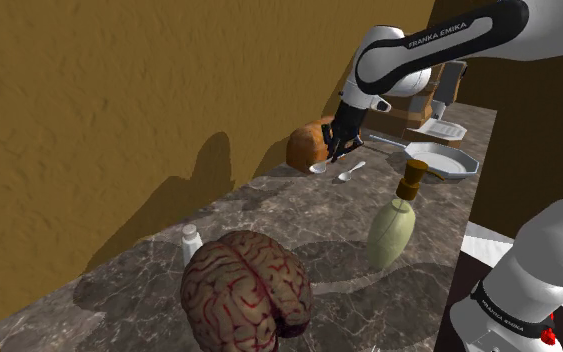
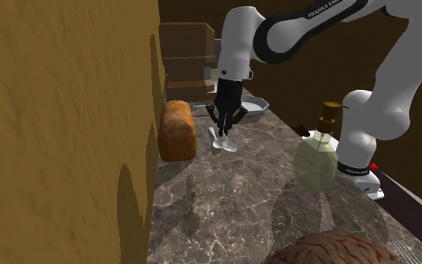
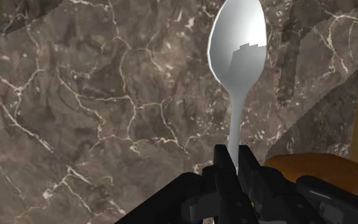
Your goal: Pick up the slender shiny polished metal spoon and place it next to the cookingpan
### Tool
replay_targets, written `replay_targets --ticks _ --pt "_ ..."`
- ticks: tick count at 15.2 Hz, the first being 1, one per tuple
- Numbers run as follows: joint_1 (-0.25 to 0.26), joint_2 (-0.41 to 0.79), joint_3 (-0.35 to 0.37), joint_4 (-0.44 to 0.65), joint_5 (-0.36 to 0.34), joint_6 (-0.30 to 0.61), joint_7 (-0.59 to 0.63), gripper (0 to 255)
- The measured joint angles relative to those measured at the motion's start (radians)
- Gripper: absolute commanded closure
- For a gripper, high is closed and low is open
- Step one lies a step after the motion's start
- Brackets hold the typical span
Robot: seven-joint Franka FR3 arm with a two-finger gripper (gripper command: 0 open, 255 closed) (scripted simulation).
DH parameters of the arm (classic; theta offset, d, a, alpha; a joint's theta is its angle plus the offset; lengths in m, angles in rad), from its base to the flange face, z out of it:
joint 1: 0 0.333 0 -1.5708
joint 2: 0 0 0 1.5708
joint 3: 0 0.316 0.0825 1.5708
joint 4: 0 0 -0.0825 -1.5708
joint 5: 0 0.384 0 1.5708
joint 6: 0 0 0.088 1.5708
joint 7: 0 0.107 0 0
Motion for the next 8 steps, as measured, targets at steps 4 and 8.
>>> replay_targets --ticks 4,8 --pt "-0.024 -0.114 -0.062 -0.102 0.011 -0.03 -0.09 255" --pt "-0.052 -0.217 -0.127 -0.196 0.001 -0.057 -0.176 255"
